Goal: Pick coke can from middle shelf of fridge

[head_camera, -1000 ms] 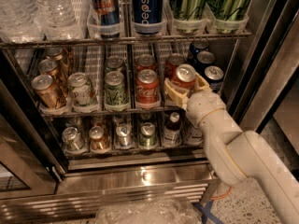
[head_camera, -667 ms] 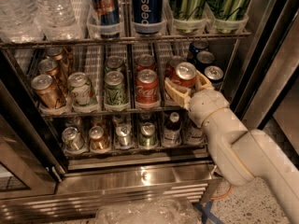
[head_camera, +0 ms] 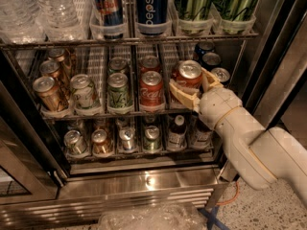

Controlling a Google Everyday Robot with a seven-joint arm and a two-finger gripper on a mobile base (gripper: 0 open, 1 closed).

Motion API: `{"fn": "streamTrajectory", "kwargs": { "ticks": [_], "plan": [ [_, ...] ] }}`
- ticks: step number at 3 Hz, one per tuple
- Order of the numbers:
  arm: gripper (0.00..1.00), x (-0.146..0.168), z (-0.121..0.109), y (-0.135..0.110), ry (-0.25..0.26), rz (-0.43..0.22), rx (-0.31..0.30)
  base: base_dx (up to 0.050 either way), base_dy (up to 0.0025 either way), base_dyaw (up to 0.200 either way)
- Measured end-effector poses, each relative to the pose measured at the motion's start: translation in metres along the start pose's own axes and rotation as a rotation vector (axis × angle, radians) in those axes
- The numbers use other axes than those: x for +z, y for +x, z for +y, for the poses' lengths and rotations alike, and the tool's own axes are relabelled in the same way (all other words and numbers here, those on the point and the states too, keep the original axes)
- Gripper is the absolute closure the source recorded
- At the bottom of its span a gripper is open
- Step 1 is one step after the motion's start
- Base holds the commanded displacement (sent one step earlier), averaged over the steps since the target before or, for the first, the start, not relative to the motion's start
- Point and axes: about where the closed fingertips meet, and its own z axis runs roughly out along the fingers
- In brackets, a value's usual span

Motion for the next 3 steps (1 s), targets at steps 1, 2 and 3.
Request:
{"fn": "streamTrajectory", "kwargs": {
  "ticks": [1,2,3],
  "plan": [
    [1.00,-0.007,0.012,0.000,-0.086,0.016,-0.005,0.000,0.00000,0.000],
    [1.00,-0.019,0.025,0.003,-0.182,0.032,0.004,0.000,0.00000,0.000],
    [1.00,-0.030,0.040,0.002,-0.290,0.009,0.033,0.000,0.00000,0.000]
  ]
}}
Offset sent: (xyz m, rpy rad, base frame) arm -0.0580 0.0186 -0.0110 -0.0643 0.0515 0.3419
